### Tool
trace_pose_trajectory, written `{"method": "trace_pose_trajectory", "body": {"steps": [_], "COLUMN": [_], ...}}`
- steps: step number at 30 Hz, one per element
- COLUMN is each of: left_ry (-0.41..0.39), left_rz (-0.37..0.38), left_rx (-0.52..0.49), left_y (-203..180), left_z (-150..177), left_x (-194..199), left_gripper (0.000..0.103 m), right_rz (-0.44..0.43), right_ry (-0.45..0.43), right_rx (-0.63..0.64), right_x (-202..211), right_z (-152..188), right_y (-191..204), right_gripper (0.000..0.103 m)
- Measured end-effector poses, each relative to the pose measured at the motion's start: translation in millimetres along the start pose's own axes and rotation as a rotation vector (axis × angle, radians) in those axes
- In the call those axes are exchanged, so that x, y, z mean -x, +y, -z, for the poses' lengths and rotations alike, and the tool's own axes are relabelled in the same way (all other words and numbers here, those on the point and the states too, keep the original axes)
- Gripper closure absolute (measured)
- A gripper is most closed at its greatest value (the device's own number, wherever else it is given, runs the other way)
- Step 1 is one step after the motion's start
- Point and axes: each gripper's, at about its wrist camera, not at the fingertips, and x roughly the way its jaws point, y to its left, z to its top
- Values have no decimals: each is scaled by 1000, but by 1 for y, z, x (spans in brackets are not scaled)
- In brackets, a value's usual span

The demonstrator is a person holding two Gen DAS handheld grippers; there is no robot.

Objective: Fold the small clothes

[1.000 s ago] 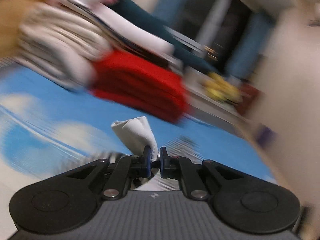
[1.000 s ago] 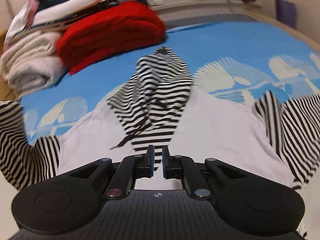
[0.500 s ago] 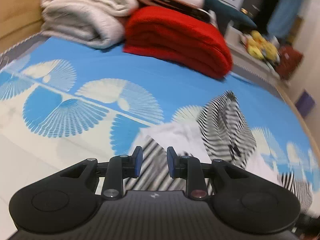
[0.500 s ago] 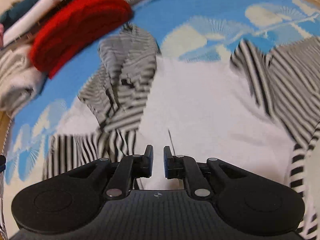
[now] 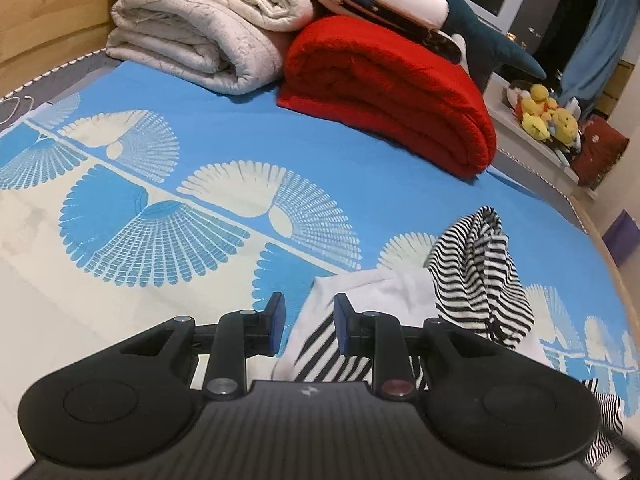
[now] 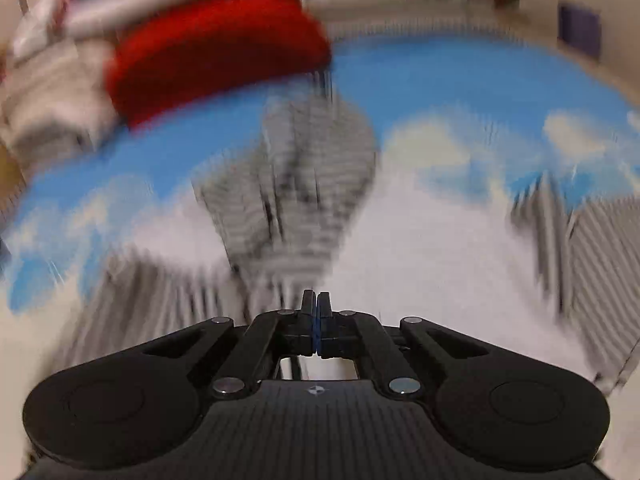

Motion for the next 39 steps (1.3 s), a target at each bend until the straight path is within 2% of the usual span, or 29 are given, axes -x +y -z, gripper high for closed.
{"method": "trace_pose_trajectory", "body": {"steps": [1,2,3,4,6,8,9,10,12,15,16,17,18,19,22,25,27,28,29,31,33,34,37,39], "left_ry": [4,10,18,27,43,54,58,61,63,61,60,60,60,59,61,65,70,76,83,106,137,152,201,249], "left_rz": [5,10,15,19,23,20,20,24,30,24,23,22,21,21,27,35,44,48,50,54,52,51,69,89], "left_rx": [-10,-21,-26,-28,-31,-33,-32,-29,-26,-19,-14,-9,-8,-8,-10,-17,-24,-32,-41,-62,-80,-89,-101,-92], "left_y": [-2,-4,-7,-8,-12,-14,-15,-15,-15,-13,-11,-10,-9,-8,-8,-11,-13,-15,-17,-21,-25,-27,-31,-29], "left_z": [1,3,5,7,11,13,14,15,15,14,13,12,11,10,10,11,13,14,16,21,27,30,39,47], "left_x": [-1,-3,-4,-6,-10,-13,-13,-14,-15,-15,-16,-16,-16,-16,-17,-18,-19,-20,-21,-26,-33,-36,-44,-51], "left_gripper": [75,75,75,75,75,75,75,75,75,75,75,75,75,75,75,75,75,75,75,75,75,75,75,75], "right_rz": [22,54,87,94,24,-48,-62,-59,-13,7,23,29,24,20,-11,-61,-17,24,82,198,246,256,183,80], "right_ry": [-51,-60,-30,40,182,257,270,281,284,318,305,300,296,284,202,48,-35,-44,-30,79,187,182,120,160], "right_rx": [11,2,-35,-97,-197,-235,-212,-169,-98,-15,31,70,93,101,34,-33,-15,-9,-2,2,-65,-113,-94,-86], "right_x": [11,15,11,-1,-28,-48,-52,-55,-60,-74,-74,-74,-72,-69,-53,-11,13,16,15,-5,-21,-21,-18,-27], "right_z": [-5,-7,-6,0,15,29,33,37,45,55,56,57,56,54,37,5,-10,-11,-10,-1,7,9,4,7], "right_y": [-5,-14,-26,-40,-59,-61,-57,-49,-37,-27,-21,-14,-10,-8,-10,-16,-24,-30,-35,-50,-66,-71,-65,-60], "right_gripper": [103,103,103,103,99,97,84,63,50,52,58,66,88,95,96,96,96,96,96,94,89,87,87,80]}}
